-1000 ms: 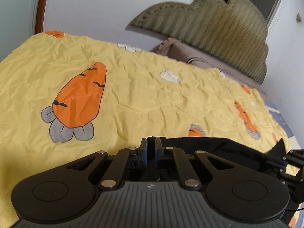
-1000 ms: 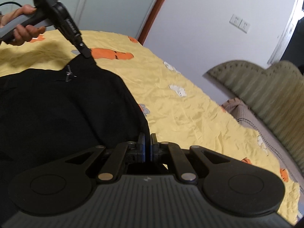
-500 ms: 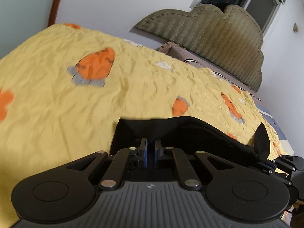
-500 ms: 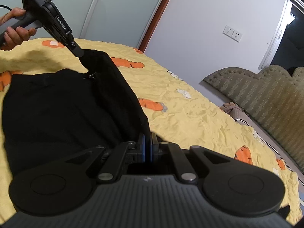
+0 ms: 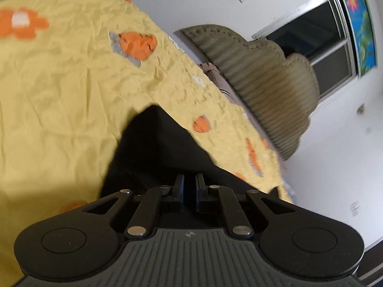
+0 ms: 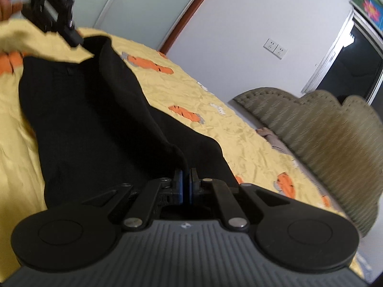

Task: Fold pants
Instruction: 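Lift the trousers by the waistband with both grippers, letting the legs hang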

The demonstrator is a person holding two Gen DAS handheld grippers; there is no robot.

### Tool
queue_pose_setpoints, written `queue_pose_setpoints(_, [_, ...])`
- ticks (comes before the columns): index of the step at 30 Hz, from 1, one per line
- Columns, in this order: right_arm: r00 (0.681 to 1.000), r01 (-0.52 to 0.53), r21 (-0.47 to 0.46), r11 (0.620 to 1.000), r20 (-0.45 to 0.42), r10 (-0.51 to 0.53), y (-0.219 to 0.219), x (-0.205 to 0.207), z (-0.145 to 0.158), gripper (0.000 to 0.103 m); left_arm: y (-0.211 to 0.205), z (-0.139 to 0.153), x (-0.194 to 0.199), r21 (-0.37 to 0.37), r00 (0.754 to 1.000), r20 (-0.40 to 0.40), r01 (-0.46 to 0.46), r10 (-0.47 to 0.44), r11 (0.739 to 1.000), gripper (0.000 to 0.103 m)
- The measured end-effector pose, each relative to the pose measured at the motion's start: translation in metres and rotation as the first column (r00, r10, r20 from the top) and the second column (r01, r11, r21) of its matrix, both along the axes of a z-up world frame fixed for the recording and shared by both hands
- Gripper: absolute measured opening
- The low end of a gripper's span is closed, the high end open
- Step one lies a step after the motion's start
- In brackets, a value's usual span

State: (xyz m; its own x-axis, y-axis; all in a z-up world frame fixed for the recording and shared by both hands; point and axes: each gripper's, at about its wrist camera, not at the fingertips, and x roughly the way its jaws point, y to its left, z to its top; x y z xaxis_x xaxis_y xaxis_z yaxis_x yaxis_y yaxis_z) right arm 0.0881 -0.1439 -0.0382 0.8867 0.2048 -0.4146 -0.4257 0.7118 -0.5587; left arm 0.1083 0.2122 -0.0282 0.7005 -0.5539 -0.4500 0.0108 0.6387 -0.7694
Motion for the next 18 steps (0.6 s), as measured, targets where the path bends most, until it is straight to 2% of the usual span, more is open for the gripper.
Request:
queue_pose_setpoints(4, [1.000, 0.024, -0.010, 1.000, 0.017, -0.023, 0.008, -0.007, -0.007, 0.006, -0.006, -0.008, -0.004, -0.109, 0.999, -0.036, 0.004, -0.008, 0.994, 0.009])
queue_pose_setpoints(8, [0.999, 0.046, 0.006, 0.999, 0.023, -0.046, 0.011, -0.003, -0.005, 0.006, -0.015, -0.015, 0.002, -0.128, 0.998, -0.063, -0.038, 0.030, 0.991, 0.011])
queue_pose_setpoints(11, [0.998, 0.058, 0.017, 0.998, 0.025, -0.058, 0.012, 0.000, -0.004, 0.006, -0.023, -0.027, 0.013, -0.139, 0.991, -0.125, -0.060, 0.043, 0.989, 0.011])
queue_pose_setpoints(16, [0.997, 0.070, 0.014, 0.997, 0.038, -0.070, 0.014, 0.001, -0.004, 0.006, -0.028, -0.050, 0.023, -0.227, 0.975, -0.211, -0.114, 0.066, 0.967, 0.011])
queue_pose_setpoints(18, [0.997, 0.072, 0.014, 0.997, 0.042, -0.072, 0.013, 0.002, -0.004, 0.006, -0.028, -0.053, 0.021, -0.231, 0.972, -0.221, -0.132, 0.080, 0.964, 0.011])
